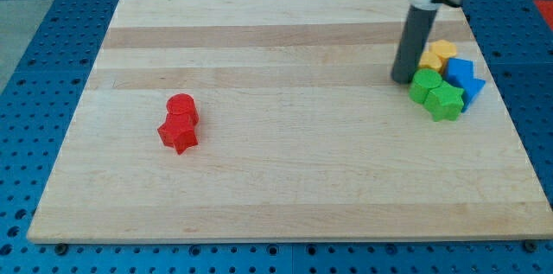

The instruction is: Slide the red circle diagonal to the yellow heart

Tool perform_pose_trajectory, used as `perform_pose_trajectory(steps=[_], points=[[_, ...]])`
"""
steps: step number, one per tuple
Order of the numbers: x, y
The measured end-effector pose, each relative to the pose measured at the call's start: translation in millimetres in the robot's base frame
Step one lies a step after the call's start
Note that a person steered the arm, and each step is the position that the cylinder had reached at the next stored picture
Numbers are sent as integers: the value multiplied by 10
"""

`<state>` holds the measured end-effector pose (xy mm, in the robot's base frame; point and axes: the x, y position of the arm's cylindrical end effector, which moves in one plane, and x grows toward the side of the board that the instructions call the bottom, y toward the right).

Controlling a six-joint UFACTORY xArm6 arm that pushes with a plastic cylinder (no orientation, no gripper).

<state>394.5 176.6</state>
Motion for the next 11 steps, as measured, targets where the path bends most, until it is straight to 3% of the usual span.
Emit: perform_pose_trajectory(steps=[1, 6, 7, 8, 10, 11], points=[[35, -94], [122, -4062], [478, -4305], [615, -3989], [401, -2115], [401, -2252]])
